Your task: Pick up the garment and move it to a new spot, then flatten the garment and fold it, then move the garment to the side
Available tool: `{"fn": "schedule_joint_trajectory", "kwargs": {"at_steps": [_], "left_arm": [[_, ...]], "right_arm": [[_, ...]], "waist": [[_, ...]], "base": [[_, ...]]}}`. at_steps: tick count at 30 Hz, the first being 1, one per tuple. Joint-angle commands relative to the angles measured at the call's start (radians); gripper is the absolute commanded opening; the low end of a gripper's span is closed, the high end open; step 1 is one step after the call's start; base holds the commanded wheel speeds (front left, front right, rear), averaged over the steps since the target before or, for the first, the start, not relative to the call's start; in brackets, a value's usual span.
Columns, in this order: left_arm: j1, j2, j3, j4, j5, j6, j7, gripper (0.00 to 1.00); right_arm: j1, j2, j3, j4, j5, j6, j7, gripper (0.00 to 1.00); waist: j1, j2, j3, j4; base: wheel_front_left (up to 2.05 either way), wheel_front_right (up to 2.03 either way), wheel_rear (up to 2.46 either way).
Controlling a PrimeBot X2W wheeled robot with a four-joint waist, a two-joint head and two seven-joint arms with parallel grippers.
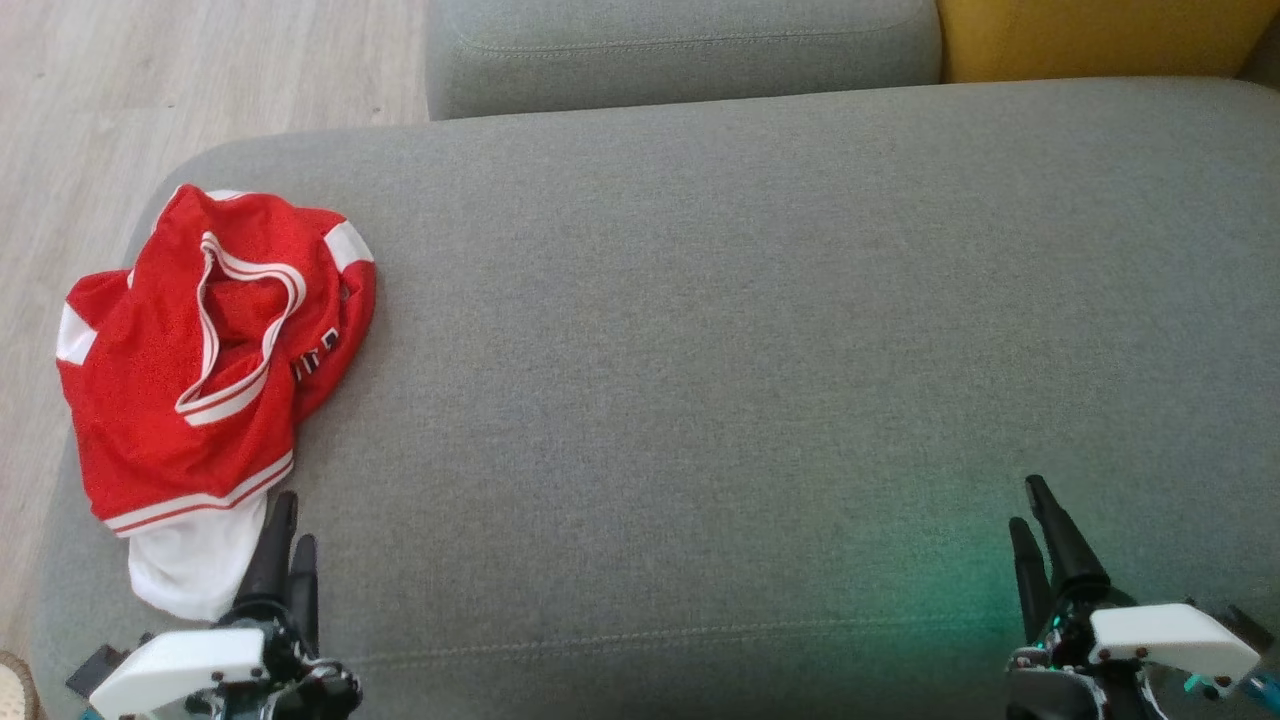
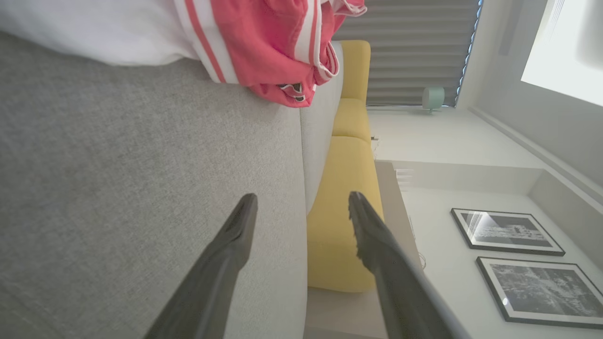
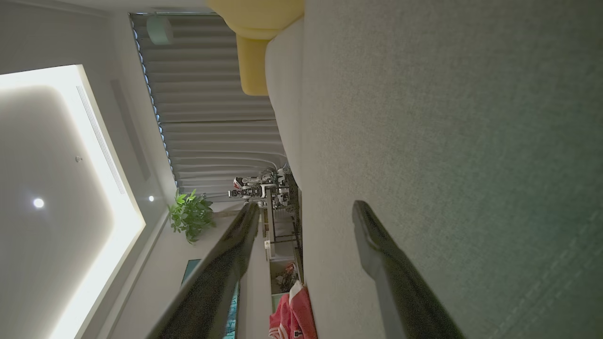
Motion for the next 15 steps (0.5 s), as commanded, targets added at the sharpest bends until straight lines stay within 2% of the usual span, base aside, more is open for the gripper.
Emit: {"fn": "schedule_joint_trajectory", "kwargs": {"at_steps": [1,8,15], "left_arm": [[-0.045,0.009,0.001,-0.039,0.023,-0.004,-0.009,1.0],[-0.045,0.01,-0.002,-0.071,0.147,-0.002,-0.029,1.0],[-0.045,0.011,-0.024,-0.115,0.292,0.028,-0.05,1.0]], "right_arm": [[-0.052,-0.005,0.01,-0.037,-0.017,0.0,-0.008,1.0],[-0.057,-0.005,0.011,-0.039,-0.146,0.0,-0.028,1.0],[-0.057,-0.006,0.016,-0.079,-0.31,0.0,-0.049,1.0]], "waist": [[0.0,-0.0001,0.0,0.0],[0.0,-0.0001,-0.001,-0.001],[0.0,-0.0001,-0.002,-0.002]], "base": [[0.0,0.0,0.0],[0.0,0.0,0.0],[0.0,0.0,0.0]]}}
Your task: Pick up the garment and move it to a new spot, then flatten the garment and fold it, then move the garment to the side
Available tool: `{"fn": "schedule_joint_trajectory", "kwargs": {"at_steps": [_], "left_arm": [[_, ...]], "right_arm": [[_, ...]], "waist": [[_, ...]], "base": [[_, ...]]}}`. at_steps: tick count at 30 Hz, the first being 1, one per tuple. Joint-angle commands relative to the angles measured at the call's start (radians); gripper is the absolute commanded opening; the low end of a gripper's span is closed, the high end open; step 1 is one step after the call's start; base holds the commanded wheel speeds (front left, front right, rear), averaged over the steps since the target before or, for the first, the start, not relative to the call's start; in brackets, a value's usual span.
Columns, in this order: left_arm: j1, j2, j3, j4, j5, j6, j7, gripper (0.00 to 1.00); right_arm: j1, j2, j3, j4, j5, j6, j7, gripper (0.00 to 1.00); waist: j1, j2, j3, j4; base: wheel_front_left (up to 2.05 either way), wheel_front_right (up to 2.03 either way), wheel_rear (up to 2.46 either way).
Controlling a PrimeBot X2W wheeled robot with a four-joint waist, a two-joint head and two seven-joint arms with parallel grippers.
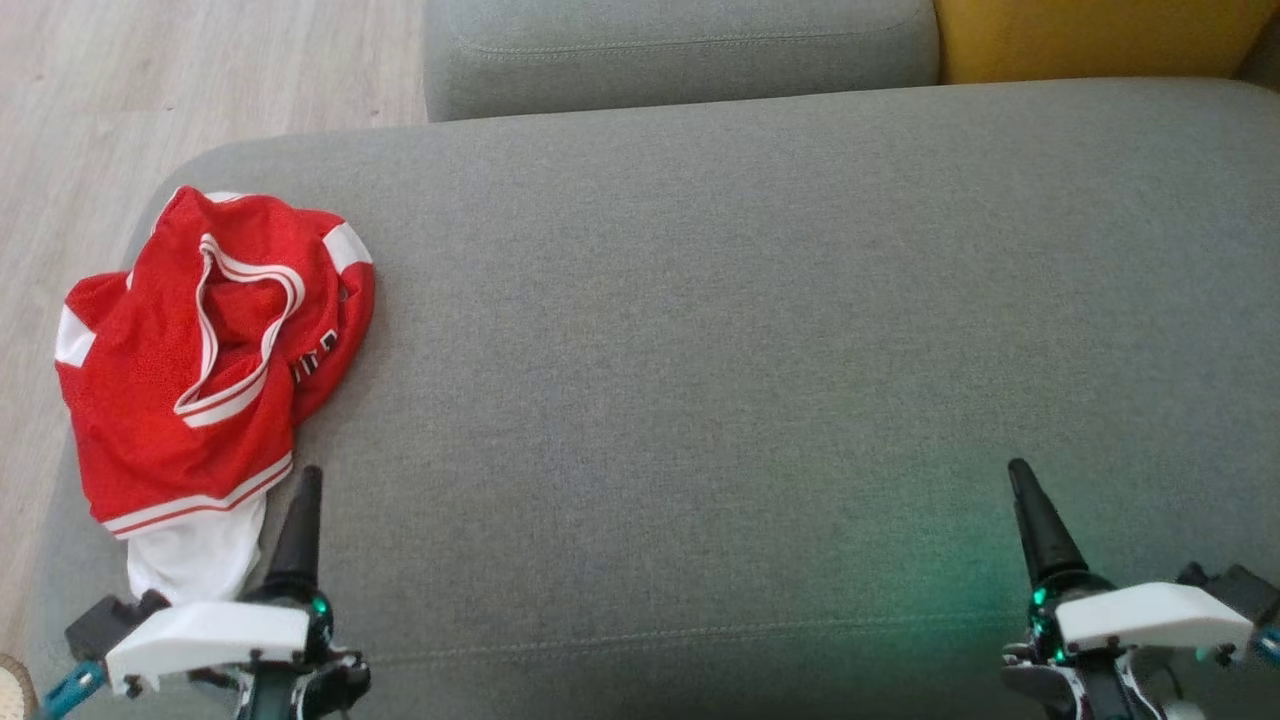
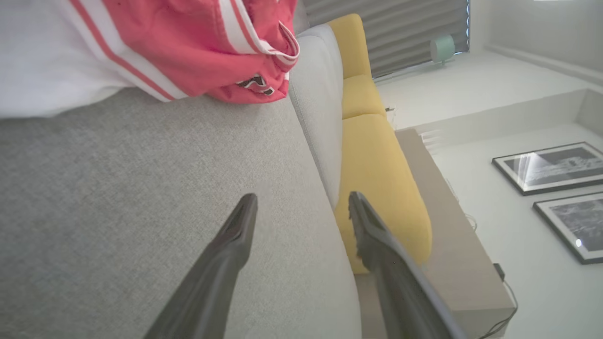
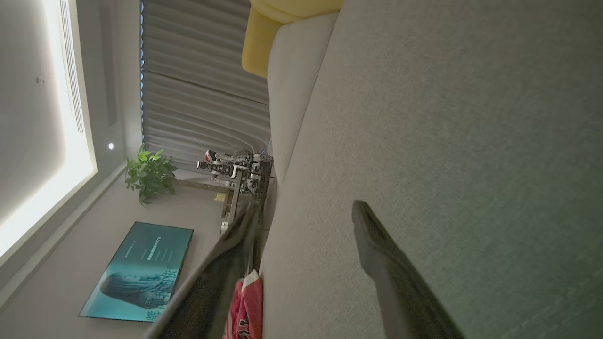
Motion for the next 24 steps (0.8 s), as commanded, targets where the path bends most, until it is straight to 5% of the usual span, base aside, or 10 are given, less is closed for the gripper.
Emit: {"fn": "schedule_joint_trajectory", "kwargs": {"at_steps": [1,24], "left_arm": [[-0.045,0.01,0.002,-0.048,0.042,0.009,-0.008,1.0],[-0.071,0.088,-0.182,-0.111,0.402,0.218,-0.075,1.0]], "right_arm": [[-0.053,-0.006,0.012,-0.044,-0.036,0.0,-0.012,1.0],[-0.062,-0.008,0.113,-0.1,-0.403,0.0,-0.08,1.0]], "waist": [[0.0,0.0,0.0,0.0],[0.0,0.0,-0.001,-0.002]], "base": [[0.0,0.0,0.0],[0.0,0.0,0.0]]}}
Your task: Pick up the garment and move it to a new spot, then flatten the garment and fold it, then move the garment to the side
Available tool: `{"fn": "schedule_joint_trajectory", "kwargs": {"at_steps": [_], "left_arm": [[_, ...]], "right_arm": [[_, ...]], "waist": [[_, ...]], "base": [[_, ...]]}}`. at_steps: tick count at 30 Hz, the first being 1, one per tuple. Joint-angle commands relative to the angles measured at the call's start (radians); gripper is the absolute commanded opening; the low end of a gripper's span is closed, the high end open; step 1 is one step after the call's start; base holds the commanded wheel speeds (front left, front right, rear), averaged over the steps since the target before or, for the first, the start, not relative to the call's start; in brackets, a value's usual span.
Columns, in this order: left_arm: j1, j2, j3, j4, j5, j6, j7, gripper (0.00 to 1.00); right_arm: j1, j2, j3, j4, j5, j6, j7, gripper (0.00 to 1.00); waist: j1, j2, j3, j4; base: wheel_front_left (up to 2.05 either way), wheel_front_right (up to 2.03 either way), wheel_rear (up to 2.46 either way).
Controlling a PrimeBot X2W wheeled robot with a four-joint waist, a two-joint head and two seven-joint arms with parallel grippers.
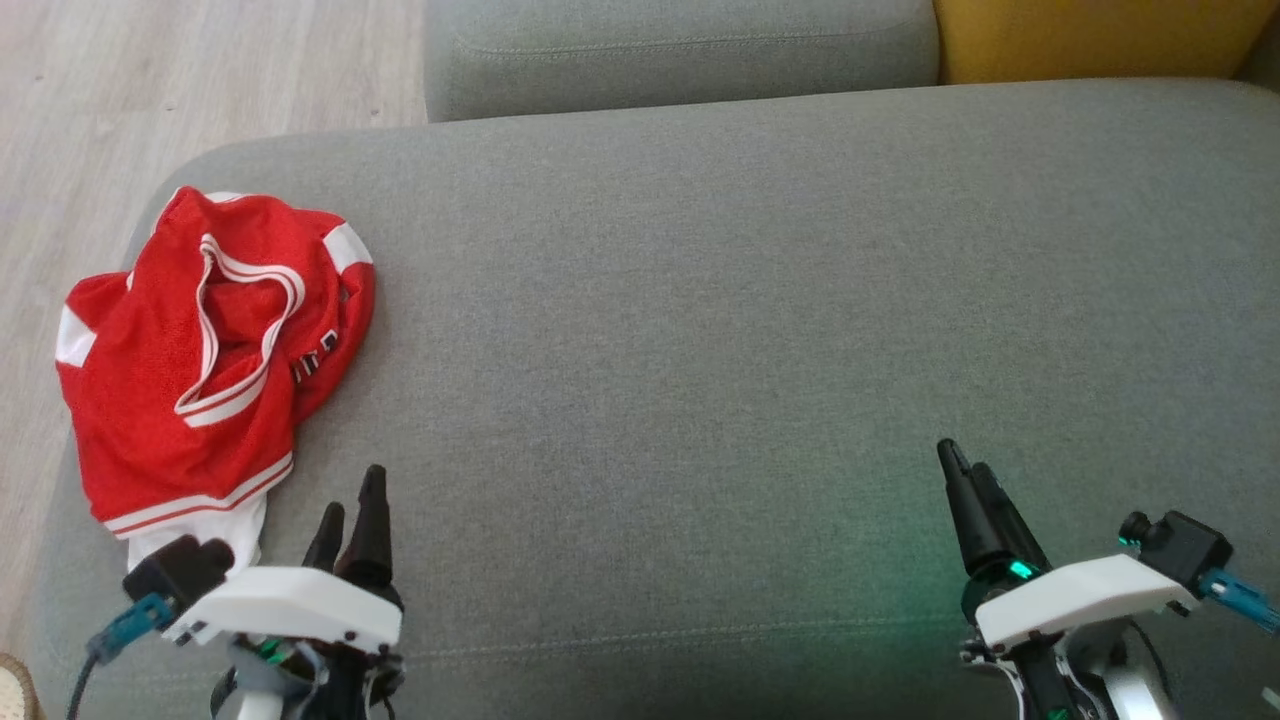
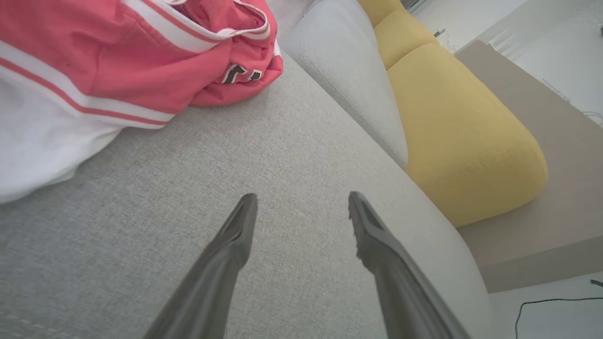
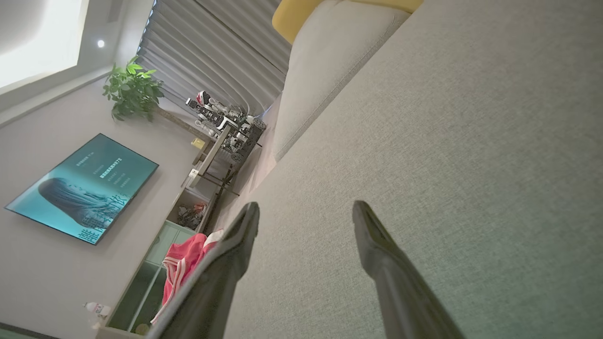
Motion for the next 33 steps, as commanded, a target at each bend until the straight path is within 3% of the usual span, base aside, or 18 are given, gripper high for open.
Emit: {"fn": "schedule_joint_trajectory", "kwargs": {"at_steps": [1,16,33], "left_arm": [[-0.061,0.022,0.001,-0.046,0.036,0.013,-0.012,1.0],[-0.084,0.079,-0.112,-0.093,0.214,0.126,-0.056,1.0],[-0.076,0.087,-0.16,-0.124,0.401,0.158,-0.109,1.0]], "right_arm": [[-0.046,-0.008,0.014,-0.042,-0.036,0.0,-0.017,1.0],[-0.051,-0.01,0.014,-0.07,-0.218,0.0,-0.061,1.0],[-0.059,-0.012,0.022,-0.087,-0.437,0.0,-0.114,1.0]], "waist": [[0.0,-0.0001,-0.001,-0.001],[0.0,-0.0001,0.0,-0.006],[0.0,-0.0001,-0.008,-0.007]], "base": [[0.0,0.0,0.0],[0.0,0.0,0.0],[0.0,0.0,0.0]]}}
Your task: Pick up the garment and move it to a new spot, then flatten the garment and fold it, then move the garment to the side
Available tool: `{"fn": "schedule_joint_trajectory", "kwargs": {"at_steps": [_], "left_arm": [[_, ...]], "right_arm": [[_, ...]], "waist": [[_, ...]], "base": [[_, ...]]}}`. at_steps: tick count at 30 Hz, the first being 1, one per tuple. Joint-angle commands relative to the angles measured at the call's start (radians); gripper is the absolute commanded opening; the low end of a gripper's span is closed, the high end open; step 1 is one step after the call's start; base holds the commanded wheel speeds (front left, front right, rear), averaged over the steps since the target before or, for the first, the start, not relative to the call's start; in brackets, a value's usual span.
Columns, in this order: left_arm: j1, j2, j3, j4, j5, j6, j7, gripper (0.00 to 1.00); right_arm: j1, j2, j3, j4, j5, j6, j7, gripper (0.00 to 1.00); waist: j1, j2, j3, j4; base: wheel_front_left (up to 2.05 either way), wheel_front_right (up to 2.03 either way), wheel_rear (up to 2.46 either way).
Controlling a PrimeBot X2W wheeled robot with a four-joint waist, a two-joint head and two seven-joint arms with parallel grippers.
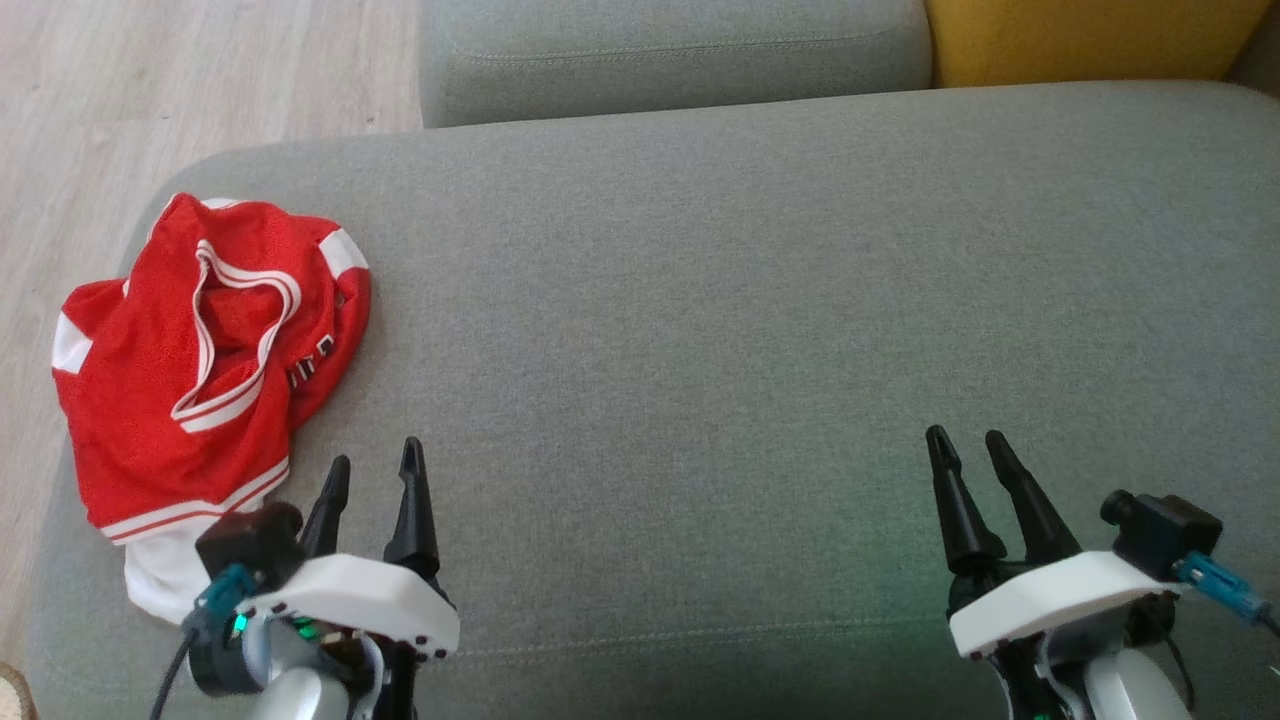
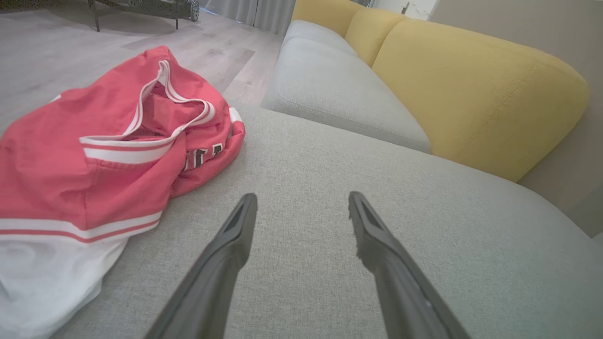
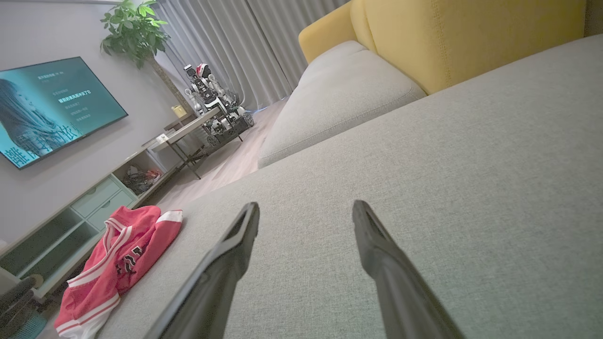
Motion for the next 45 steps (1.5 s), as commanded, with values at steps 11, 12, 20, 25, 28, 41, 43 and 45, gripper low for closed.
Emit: {"fn": "schedule_joint_trajectory", "kwargs": {"at_steps": [11,12,20,25,28,41,43,45], "left_arm": [[-0.043,0.012,0.003,-0.058,0.158,0.001,-0.046,1.0],[-0.042,0.011,0.002,-0.06,0.169,0.0,-0.048,1.0],[-0.029,-0.002,0.006,-0.081,0.268,-0.004,-0.072,1.0],[-0.019,-0.012,0.01,-0.093,0.333,-0.005,-0.087,1.0],[-0.011,-0.016,0.015,-0.099,0.372,-0.006,-0.095,1.0],[0.016,-0.053,0.044,-0.083,0.47,-0.09,-0.126,1.0],[0.019,-0.061,0.058,-0.073,0.469,-0.109,-0.126,1.0],[0.02,-0.069,0.071,-0.065,0.47,-0.125,-0.126,1.0]], "right_arm": [[-0.063,-0.012,0.042,-0.045,-0.135,0.0,-0.043,1.0],[-0.063,-0.012,0.044,-0.046,-0.145,0.0,-0.045,1.0],[-0.065,-0.013,0.059,-0.049,-0.236,0.0,-0.069,1.0],[-0.063,-0.013,0.06,-0.051,-0.296,0.0,-0.084,1.0],[-0.063,-0.014,0.063,-0.055,-0.336,0.0,-0.093,1.0],[-0.063,-0.015,0.061,-0.062,-0.474,0.0,-0.124,1.0],[-0.062,-0.015,0.06,-0.06,-0.472,0.0,-0.124,1.0],[-0.062,-0.015,0.059,-0.058,-0.471,0.0,-0.124,1.0]], "waist": [[0.0,0.0,-0.009,-0.005],[0.0,0.0,-0.009,-0.006],[0.0,0.0,-0.016,-0.007],[0.0,0.0,-0.022,-0.009],[0.0,0.0,-0.025,-0.011],[0.0,0.0,-0.027,-0.015],[0.0,0.0,-0.028,-0.015],[0.0,0.0,-0.029,-0.015]], "base": [[0.0,0.0,0.0],[0.0,0.0,0.0],[0.0,0.0,0.0],[0.0,0.0,0.0],[0.0,0.0,0.0],[0.0,0.0,0.0],[0.0,0.0,0.0],[0.0,0.0,0.0]]}}
